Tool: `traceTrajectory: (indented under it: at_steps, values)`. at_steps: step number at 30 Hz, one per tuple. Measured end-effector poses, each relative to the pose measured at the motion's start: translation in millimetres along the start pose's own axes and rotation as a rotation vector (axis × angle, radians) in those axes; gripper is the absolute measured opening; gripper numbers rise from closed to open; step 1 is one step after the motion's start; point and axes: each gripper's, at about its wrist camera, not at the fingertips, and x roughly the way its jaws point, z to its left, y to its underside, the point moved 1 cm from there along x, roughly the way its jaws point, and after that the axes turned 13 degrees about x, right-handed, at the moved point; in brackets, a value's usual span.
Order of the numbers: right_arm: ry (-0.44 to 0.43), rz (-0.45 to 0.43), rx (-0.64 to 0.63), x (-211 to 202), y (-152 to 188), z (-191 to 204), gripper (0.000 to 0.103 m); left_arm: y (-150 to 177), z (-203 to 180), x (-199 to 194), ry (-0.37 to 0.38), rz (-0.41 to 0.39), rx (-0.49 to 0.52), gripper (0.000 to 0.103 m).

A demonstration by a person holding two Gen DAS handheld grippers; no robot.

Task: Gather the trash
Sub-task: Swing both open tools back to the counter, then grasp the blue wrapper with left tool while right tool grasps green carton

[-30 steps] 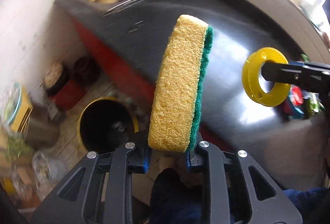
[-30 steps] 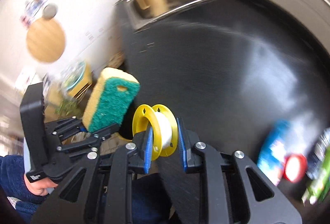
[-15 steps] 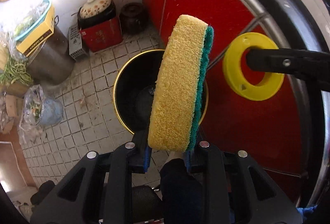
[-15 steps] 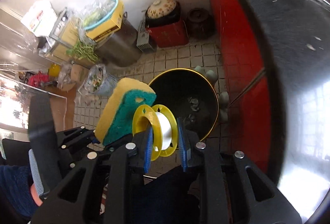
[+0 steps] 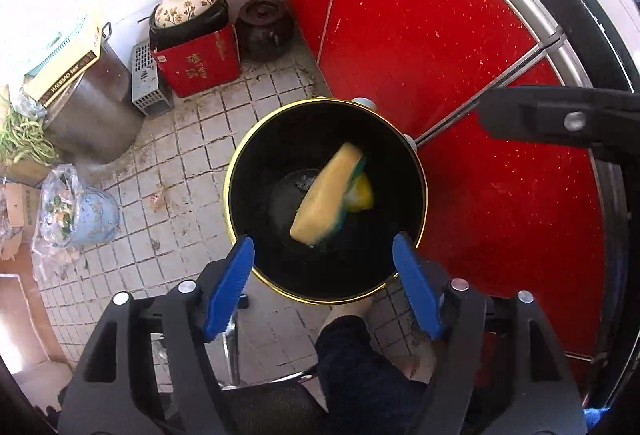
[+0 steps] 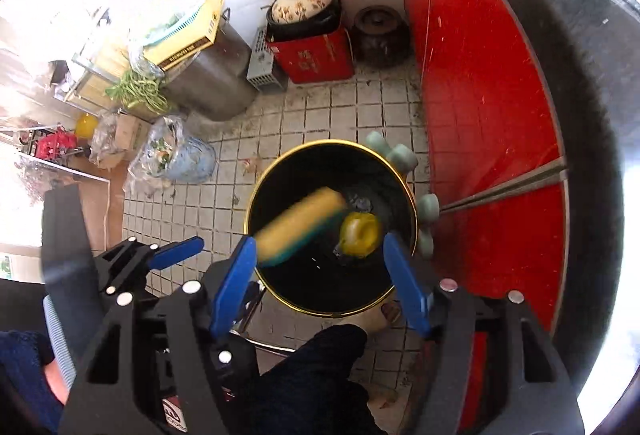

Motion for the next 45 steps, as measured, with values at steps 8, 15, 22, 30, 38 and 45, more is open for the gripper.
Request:
traceTrajectory:
  at_steps: [8,15,22,30,38,45]
  values:
    - [-0.052,-0.202,0.06,-136.7,30.9,-16.9,0.087,-25.6,-40.3,-85.4,-0.08,-0.115,0.157,0.097]
    - [0.197,-0.481,0.359,-277.4,144.9,-138.6,0.089,-59.2,-195.7,-156.8,0.068,-0.276,0.485,0.097]
    - [0.374,-0.637,0.835,-353.5,316.0,-240.7,0.089,-45.1,-367.0,-174.6,0.298,-0.249,0.87,0.097]
    - [0.39,-0.701,1.138,-365.9,460.7,-264.2,0.089,2.6,-461.5,-177.0,0.366,-0.143,1.063,0.097]
    - [0.292,-0.69,1.161,-348.3,465.6,-281.2,0.089,5.4,-469.8,-165.5,0.341,-0.078,1.04,0.097]
    - [0.265,-0.637,1.135,-328.1,451.6,-308.0,0.088,-1.7,-485.0,-127.6,0.332,-0.001,0.971,0.097]
